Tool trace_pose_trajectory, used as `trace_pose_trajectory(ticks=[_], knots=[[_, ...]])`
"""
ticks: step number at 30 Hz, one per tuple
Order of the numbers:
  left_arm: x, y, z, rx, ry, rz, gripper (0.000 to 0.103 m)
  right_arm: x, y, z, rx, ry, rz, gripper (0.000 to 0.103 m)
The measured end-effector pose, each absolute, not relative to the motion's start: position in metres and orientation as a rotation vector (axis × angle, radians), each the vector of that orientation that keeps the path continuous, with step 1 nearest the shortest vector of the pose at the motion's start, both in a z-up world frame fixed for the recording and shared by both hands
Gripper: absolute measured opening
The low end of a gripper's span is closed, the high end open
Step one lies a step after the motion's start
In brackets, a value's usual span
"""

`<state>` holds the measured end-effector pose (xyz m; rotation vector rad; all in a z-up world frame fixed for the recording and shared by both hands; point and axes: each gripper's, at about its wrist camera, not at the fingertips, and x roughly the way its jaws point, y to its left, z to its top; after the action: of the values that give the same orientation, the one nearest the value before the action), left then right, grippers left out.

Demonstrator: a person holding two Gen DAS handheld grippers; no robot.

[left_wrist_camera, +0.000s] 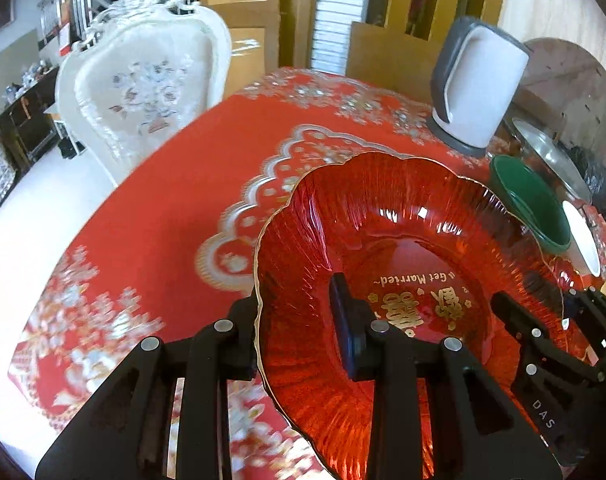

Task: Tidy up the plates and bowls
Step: 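Carry the red plate with both grippers toward the table edge by the white chair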

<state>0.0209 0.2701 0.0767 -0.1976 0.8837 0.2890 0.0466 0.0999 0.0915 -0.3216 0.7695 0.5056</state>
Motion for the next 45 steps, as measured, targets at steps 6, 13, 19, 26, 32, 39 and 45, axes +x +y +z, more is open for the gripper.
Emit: trace_pose_trajectory(ticks=[6, 13, 19, 26, 32, 39, 45], knots=[[-0.026, 0.291, 0.078, -0.208, 0.860, 0.343, 0.029, 0.015, 0.122, 0.085, -0.346, 0.774, 0.573, 0.041], [-0.061, 0.320, 0.060, -0.258, 0.860, 0.413, 0.029, -0.013, 0.152, 0.064, -0.401, 0.800, 0.640, 0.041], [-0.071, 0.336, 0.044, -0.294, 0.868, 0.437, 0.029, -0.020, 0.168, 0.053, -0.441, 0.812, 0.658, 0.041], [-0.072, 0.338, 0.039, -0.306, 0.859, 0.437, 0.029, -0.023, 0.174, 0.051, -0.457, 0.815, 0.650, 0.041], [-0.072, 0.338, 0.038, -0.292, 0.848, 0.453, 0.029, -0.025, 0.177, 0.050, -0.467, 0.813, 0.645, 0.041], [-0.073, 0.344, 0.028, -0.304, 0.861, 0.472, 0.029, -0.028, 0.183, 0.041, -0.488, 0.832, 0.655, 0.041], [-0.073, 0.344, 0.022, -0.308, 0.864, 0.482, 0.029, -0.030, 0.186, 0.033, -0.500, 0.847, 0.655, 0.041]])
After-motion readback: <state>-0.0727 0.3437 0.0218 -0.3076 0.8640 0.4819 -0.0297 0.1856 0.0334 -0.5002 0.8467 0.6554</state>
